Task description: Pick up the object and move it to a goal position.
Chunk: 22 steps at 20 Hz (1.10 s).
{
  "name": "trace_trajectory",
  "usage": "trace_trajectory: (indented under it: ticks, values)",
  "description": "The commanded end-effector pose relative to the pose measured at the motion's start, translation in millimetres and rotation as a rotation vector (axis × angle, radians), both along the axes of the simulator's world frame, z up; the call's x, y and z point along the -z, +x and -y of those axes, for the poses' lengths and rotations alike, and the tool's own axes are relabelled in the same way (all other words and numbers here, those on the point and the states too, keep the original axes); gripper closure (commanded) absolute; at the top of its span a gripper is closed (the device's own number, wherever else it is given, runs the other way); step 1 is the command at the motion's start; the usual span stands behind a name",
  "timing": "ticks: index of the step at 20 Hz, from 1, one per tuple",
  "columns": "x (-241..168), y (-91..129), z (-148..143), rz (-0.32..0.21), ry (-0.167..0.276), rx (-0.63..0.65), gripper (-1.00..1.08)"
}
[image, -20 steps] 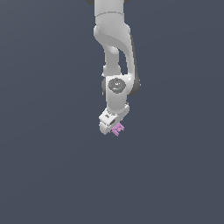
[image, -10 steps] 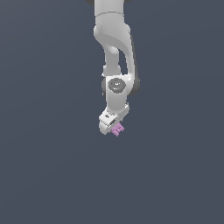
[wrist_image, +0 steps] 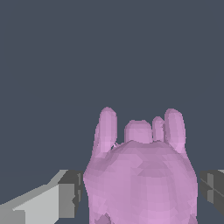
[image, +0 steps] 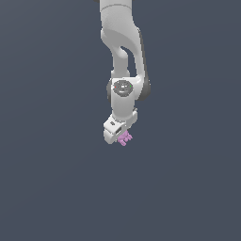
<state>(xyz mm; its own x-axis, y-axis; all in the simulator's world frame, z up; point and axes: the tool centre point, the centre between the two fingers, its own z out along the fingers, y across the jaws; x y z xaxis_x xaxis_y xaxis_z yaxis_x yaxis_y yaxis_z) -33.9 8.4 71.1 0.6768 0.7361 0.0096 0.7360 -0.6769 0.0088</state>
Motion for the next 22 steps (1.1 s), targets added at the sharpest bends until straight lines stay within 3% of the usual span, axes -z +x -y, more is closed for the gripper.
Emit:
trace_trajectory:
  ticks: [1, 22]
  values:
    - [-13.4, 5.5, 5.6, 0.000, 0.000, 0.000, 1.08]
    - [-185.9, 81.0, 78.6, -0.010, 0.001, 0.002, 1.08]
